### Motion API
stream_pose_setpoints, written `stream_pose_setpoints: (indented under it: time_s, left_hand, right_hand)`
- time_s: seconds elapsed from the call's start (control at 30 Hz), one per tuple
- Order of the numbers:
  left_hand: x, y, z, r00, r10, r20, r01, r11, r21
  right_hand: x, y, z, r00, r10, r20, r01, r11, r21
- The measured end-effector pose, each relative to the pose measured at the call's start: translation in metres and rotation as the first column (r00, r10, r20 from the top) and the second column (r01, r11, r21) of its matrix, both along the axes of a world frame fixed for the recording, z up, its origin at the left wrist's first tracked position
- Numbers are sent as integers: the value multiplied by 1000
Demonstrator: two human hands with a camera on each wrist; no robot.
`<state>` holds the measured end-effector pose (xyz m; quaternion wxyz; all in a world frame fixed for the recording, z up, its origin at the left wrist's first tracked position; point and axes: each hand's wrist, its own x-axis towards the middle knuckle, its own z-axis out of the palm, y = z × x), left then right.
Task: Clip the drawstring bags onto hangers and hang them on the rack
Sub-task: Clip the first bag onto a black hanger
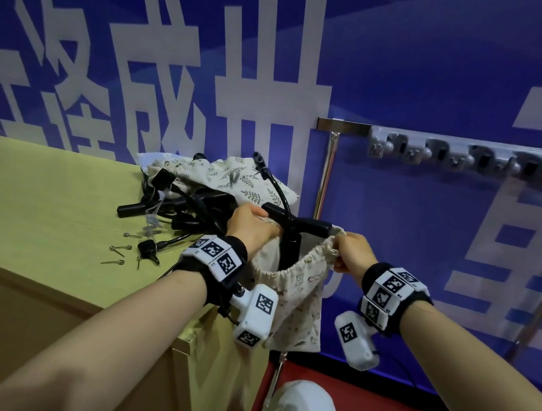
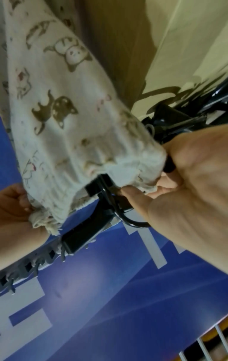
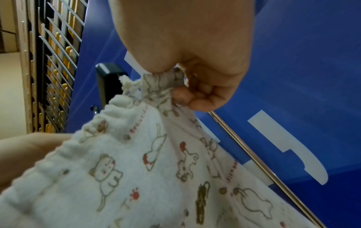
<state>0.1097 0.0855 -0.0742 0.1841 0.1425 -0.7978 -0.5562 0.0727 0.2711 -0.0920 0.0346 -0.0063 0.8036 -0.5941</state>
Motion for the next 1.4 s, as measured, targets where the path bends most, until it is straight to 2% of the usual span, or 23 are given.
stream_pose_setpoints:
  time_s: [0.23, 0.57, 0.8, 0.97, 1.03, 1.13, 1.27, 1.33, 1.4]
  left_hand:
    - [-4, -8, -13, 999, -16, -31, 17, 999, 37]
    - [-5, -5, -14, 998, 8, -55, -1, 991, 136]
    - [-7, -1, -10, 993, 4, -121, 12, 991, 131]
    - [-6, -4, -10, 983, 50, -174, -25, 989, 146]
    - [-6, -6, -9, 982, 61, -181, -37, 991, 131]
    - [-5, -5, -8, 982, 69, -177, -44, 989, 138]
    - [-3, -5, -4, 978, 75, -193, -52, 991, 121]
    - [-2, -7, -3, 982, 30, -184, -5, 990, 139]
    - [-1, -9, -1, 985, 1, -174, 24, 990, 139]
  right_hand:
    - [-4, 14, -4, 999, -33, -3, 33, 999, -4]
    - [-1, 9, -3, 979, 175, 108, -143, 957, -252]
    - [9, -6, -2, 958, 283, 32, -258, 910, -325]
    - [15, -12, 1, 944, 329, -21, -325, 915, -238]
    - [13, -13, -3, 936, 349, -50, -352, 930, -107]
    - [11, -14, -9, 937, 324, -130, -316, 945, 82]
    - [9, -13, -15, 941, 255, -221, -196, 946, 257]
    - [8, -11, -19, 941, 257, -219, -182, 932, 312]
    - [6, -8, -23, 947, 263, -185, -207, 939, 276]
